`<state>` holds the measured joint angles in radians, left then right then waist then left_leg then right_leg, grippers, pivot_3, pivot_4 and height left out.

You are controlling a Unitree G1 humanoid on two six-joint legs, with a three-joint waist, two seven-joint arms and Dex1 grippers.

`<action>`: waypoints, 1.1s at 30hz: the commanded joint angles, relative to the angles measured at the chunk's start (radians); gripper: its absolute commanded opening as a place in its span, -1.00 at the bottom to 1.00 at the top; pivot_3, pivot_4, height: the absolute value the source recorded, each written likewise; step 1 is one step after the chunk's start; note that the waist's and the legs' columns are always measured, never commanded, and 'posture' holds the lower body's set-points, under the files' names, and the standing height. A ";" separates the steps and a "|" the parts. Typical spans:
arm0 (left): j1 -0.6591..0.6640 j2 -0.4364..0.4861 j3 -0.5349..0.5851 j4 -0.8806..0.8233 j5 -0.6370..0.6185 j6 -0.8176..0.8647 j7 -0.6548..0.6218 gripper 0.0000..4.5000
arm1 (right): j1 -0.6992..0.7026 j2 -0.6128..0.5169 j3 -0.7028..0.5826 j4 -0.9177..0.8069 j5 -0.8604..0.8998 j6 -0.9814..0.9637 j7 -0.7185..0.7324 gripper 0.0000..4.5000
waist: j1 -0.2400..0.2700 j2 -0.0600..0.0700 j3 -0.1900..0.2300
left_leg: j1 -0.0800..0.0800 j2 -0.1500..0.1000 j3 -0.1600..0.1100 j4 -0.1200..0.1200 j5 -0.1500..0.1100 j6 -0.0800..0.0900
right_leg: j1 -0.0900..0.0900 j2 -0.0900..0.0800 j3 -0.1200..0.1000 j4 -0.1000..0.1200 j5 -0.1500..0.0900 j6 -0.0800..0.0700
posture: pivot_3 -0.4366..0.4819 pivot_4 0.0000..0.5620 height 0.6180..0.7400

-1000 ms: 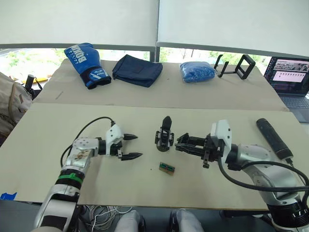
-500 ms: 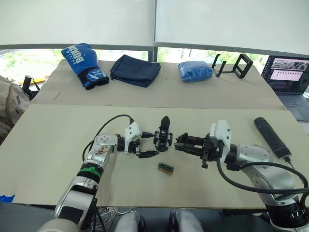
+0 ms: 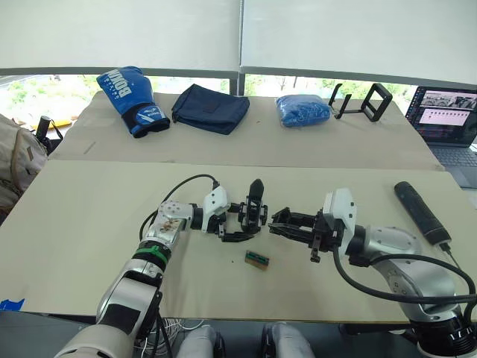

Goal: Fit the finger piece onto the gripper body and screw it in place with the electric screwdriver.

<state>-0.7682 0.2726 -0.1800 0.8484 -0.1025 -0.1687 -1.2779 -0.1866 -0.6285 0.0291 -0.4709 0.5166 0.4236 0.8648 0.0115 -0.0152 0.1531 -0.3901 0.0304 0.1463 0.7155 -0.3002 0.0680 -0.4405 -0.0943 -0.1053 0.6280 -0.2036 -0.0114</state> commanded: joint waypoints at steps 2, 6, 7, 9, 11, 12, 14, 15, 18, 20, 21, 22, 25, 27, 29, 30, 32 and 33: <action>-0.026 -0.023 0.007 0.018 -0.001 -0.021 -0.008 1.00 | 0.003 0.002 -0.006 -0.049 -0.004 -0.024 -0.005 -0.81 | 0.001 0.000 0.000 | 0.000 0.000 0.000 0.000 0.000 0.000 | 0.000 0.000 0.000 0.000 0.000 0.000 | -0.05 -0.47 1.00; -0.034 -0.028 0.010 0.037 0.002 -0.029 -0.008 1.00 | 0.012 0.000 -0.008 -0.054 -0.007 -0.024 -0.004 -0.81 | 0.000 0.000 0.000 | 0.000 0.000 0.000 0.000 0.000 0.000 | 0.000 0.000 0.000 0.000 0.000 0.000 | -0.05 -0.47 1.00; -0.037 -0.029 0.011 0.042 0.003 -0.031 -0.008 1.00 | 0.014 -0.001 -0.008 -0.055 -0.007 -0.024 -0.004 -0.81 | 0.000 0.000 0.000 | 0.000 0.000 0.000 0.000 0.000 0.000 | 0.000 0.000 0.000 0.000 0.000 0.000 | -0.05 -0.47 1.00; -0.041 -0.028 0.009 0.051 0.008 -0.038 -0.008 1.00 | 0.016 -0.001 -0.009 -0.057 -0.008 -0.024 -0.005 -0.81 | 0.000 0.000 0.000 | 0.000 0.000 0.000 0.000 0.000 0.000 | 0.000 0.000 0.000 0.000 0.000 0.000 | -0.05 -0.47 1.00; -0.044 -0.025 0.002 0.060 0.018 -0.049 -0.012 1.00 | 0.018 -0.001 -0.010 -0.059 -0.010 -0.024 -0.004 -0.81 | 0.000 0.000 0.000 | 0.000 0.000 0.000 0.000 0.000 0.000 | 0.000 0.000 0.000 0.000 0.000 0.000 | -0.05 -0.47 1.00; -0.046 -0.024 -0.003 0.067 0.026 -0.059 -0.010 0.89 | 0.019 -0.001 -0.011 -0.059 -0.011 -0.024 -0.004 -0.81 | 0.000 0.000 0.000 | 0.000 0.000 0.000 0.000 0.000 0.000 | 0.000 0.000 0.000 0.000 0.000 0.000 | -0.05 -0.47 1.00; -0.048 -0.025 -0.005 0.077 0.032 -0.070 -0.011 0.63 | 0.019 -0.002 -0.014 -0.057 -0.013 -0.026 -0.002 -0.81 | 0.000 0.000 0.000 | 0.000 0.000 0.000 0.001 0.000 0.000 | 0.000 0.000 0.000 0.000 0.000 0.000 | -0.05 -0.47 1.00; -0.048 -0.028 -0.004 0.080 0.034 -0.073 -0.009 0.45 | 0.018 -0.002 -0.016 -0.056 -0.014 -0.027 0.000 -0.81 | 0.000 0.000 0.000 | 0.000 0.000 0.000 0.001 0.000 0.000 | 0.000 0.000 0.000 0.000 0.000 0.000 | -0.05 -0.47 1.00; -0.050 -0.037 -0.005 0.081 0.038 -0.075 -0.007 0.02 | 0.012 -0.003 -0.019 -0.050 -0.016 -0.032 0.006 -0.81 | 0.001 0.000 0.000 | 0.000 0.000 0.000 0.001 0.000 0.000 | 0.000 0.000 0.000 0.000 0.000 0.000 | -0.05 -0.47 1.00; -0.054 -0.040 -0.004 0.079 0.037 -0.070 -0.005 0.02 | -0.004 0.003 -0.016 -0.038 -0.020 -0.052 0.018 -0.81 | 0.001 0.000 0.000 | 0.000 0.000 0.000 0.001 0.000 0.000 | 0.000 0.000 0.000 0.000 0.000 0.000 | -0.05 -0.47 1.00; -0.056 -0.042 -0.004 0.078 0.037 -0.069 -0.004 0.02 | -0.020 0.011 -0.015 -0.029 -0.018 -0.059 0.021 -0.81 | 0.001 0.000 0.000 | 0.000 0.000 0.000 0.001 0.000 0.001 | 0.000 0.000 0.000 0.000 0.000 0.000 | -0.05 -0.47 1.00; -0.057 -0.042 -0.004 0.074 0.037 -0.067 -0.004 0.02 | -0.043 0.023 -0.013 -0.015 -0.015 -0.072 0.023 -0.81 | 0.001 0.000 0.000 | 0.000 0.000 0.000 0.001 0.000 0.001 | 0.000 0.000 0.000 0.000 0.000 0.000 | -0.05 -0.47 1.00; -0.057 -0.040 -0.005 0.064 0.038 -0.061 -0.005 0.02 | -0.122 0.061 0.008 0.038 -0.018 -0.096 0.037 -0.81 | 0.000 0.000 0.000 | 0.000 0.000 0.000 0.002 0.000 0.001 | 0.000 0.000 0.000 0.001 0.000 0.000 | -0.05 -0.47 1.00; -0.055 -0.039 -0.006 0.058 0.038 -0.055 -0.009 0.02 | -0.178 0.086 0.040 0.093 -0.040 -0.115 0.058 -0.81 | 0.000 0.000 0.000 | 0.000 0.000 0.000 0.002 0.000 0.001 | 0.000 0.000 0.000 0.001 0.000 0.000 | -0.05 -0.47 1.00; -0.052 -0.039 -0.006 0.061 0.041 -0.058 -0.007 0.02 | -0.233 0.106 0.072 0.160 -0.065 -0.139 0.084 -0.81 | 0.000 0.000 0.000 | 0.000 0.000 0.000 0.003 0.000 0.001 | 0.001 0.000 0.000 0.001 0.000 0.000 | -0.05 -0.47 1.00; -0.050 -0.039 -0.007 0.063 0.042 -0.059 -0.005 0.02 | -0.253 0.114 0.082 0.188 -0.071 -0.147 0.096 -0.81 | 0.000 0.000 0.000 | 0.000 0.000 0.000 0.003 0.000 0.001 | 0.000 0.000 0.000 0.001 0.000 0.000 | -0.05 -0.47 1.00; -0.045 -0.039 -0.008 0.064 0.045 -0.061 -0.006 0.02 | -0.278 0.127 0.099 0.230 -0.084 -0.169 0.119 -0.81 | 0.001 0.000 0.000 | -0.001 0.000 0.000 0.004 0.000 0.001 | 0.000 0.000 -0.001 0.001 0.000 0.000 | -0.05 -0.47 1.00; -0.042 -0.037 -0.011 0.063 0.047 -0.063 -0.008 0.02 | -0.291 0.131 0.115 0.256 -0.096 -0.188 0.141 -0.81 | 0.000 0.000 0.000 | -0.001 0.000 0.000 0.004 0.000 0.001 | 0.001 0.000 -0.001 0.001 0.000 0.000 | -0.05 -0.47 1.00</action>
<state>-0.8086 0.2377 -0.1811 0.9265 -0.0691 -0.2315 -1.2828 -0.4537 -0.5015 0.1408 -0.2279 0.4316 0.2858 0.9728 0.0119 -0.0153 0.1530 -0.3912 0.0302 0.1462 0.7200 -0.3006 0.0690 -0.4400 -0.0943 -0.1064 0.6292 -0.2032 -0.0110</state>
